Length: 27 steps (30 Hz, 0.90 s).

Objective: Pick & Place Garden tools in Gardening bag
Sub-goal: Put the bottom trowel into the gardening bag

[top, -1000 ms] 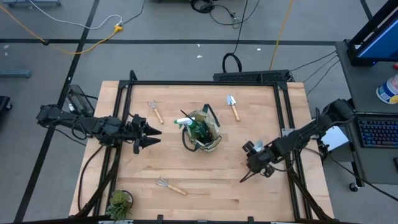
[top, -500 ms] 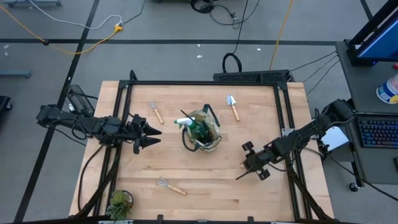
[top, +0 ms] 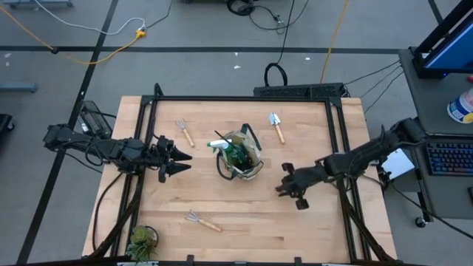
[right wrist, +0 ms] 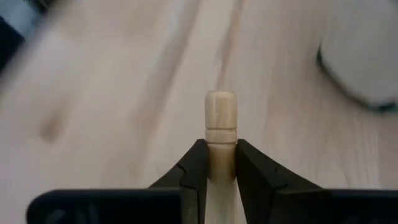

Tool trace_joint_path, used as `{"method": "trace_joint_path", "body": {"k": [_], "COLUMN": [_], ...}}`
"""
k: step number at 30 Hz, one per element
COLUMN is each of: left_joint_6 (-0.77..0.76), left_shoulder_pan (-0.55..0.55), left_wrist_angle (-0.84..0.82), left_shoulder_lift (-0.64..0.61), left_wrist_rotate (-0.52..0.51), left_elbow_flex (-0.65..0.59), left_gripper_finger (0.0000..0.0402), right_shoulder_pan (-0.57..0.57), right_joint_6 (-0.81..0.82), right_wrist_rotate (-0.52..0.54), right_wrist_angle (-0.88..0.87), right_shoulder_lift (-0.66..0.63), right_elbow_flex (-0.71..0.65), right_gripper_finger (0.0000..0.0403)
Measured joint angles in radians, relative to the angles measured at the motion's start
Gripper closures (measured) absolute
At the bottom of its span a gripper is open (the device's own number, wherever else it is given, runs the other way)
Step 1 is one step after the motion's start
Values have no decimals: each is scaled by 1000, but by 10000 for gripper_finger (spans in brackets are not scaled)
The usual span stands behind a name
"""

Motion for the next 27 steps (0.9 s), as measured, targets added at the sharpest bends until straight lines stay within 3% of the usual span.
{"method": "trace_joint_path", "body": {"k": [11,17,24,27], "left_joint_6": [0,0,1,7], "left_shoulder_pan": [0,0,0,0], "left_wrist_angle": [0,-1,-1,-1], "left_shoulder_lift": [0,0,0,0], "left_wrist_rotate": [0,0,0,0], "left_elbow_flex": [0,0,0,0], "left_gripper_finger": [165,165,165,165], "right_shoulder_pan": [-141,-202,-255,-268], "right_joint_6": [172,295,404,412], "right_wrist_rotate": [-326,-453,-447,-384], "right_wrist_angle": [347,583,898,1014], "right_shoulder_lift": [-55,-55,-55,-55], "right_elbow_flex": [0,0,0,0], "right_gripper_finger": [351,351,351,351]}}
